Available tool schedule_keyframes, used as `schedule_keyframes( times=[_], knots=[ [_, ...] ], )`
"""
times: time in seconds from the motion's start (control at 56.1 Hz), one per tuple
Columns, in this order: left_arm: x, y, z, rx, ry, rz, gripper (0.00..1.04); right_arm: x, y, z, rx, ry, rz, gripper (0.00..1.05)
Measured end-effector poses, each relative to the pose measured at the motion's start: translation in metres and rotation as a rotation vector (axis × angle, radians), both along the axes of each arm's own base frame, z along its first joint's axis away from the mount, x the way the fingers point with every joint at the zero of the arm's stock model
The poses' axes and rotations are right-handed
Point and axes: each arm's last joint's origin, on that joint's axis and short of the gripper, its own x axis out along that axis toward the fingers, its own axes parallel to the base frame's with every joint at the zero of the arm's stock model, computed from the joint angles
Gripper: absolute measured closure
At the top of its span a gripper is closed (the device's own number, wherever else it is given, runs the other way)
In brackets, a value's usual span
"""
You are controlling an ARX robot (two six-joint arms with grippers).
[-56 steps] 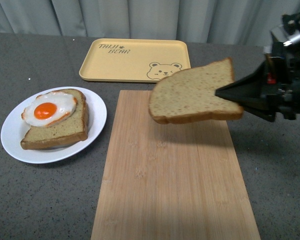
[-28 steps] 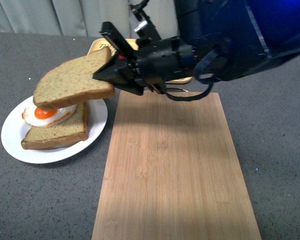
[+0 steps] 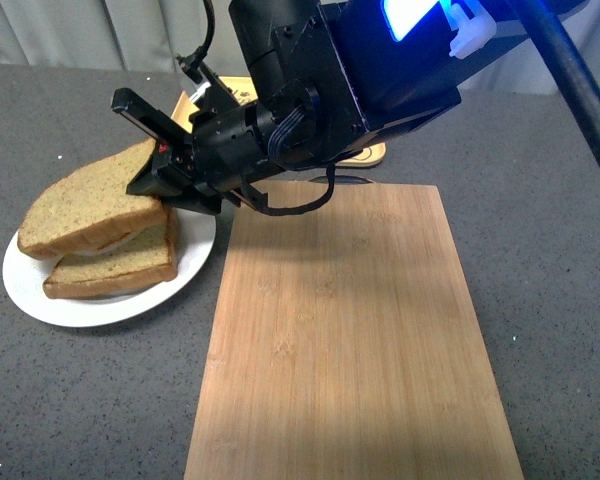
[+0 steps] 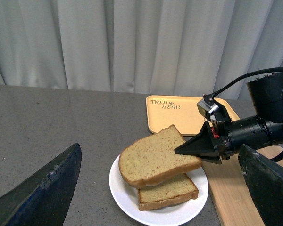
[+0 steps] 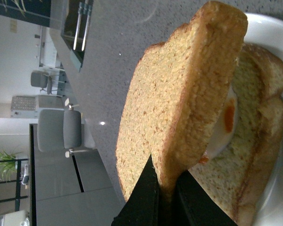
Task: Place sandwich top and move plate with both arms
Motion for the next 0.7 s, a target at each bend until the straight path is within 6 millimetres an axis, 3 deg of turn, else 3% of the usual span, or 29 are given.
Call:
schedule_keyframes(
  times=[0.107, 0.357, 0.642, 0.695],
  knots=[
    [0.0, 0.0, 0.0, 0.0, 0.0, 0.0, 0.07, -0.002, -0.001, -0.005, -0.012, -0.004, 0.001, 1.0],
    [0.0, 0.0, 0.0, 0.0, 0.0, 0.0, 0.07, -0.011, -0.024, -0.017, -0.064, 0.016, -0.036, 0.58],
    [0.0, 0.0, 0.0, 0.0, 0.0, 0.0, 0.07, -0.026, -0.073, 0.013, -0.128, -0.11, -0.148, 0.09],
    [0.0, 0.0, 0.0, 0.0, 0.0, 0.0, 0.07, -0.025, -0.075, 0.015, -0.129, -0.117, -0.152, 0.08]
  ],
)
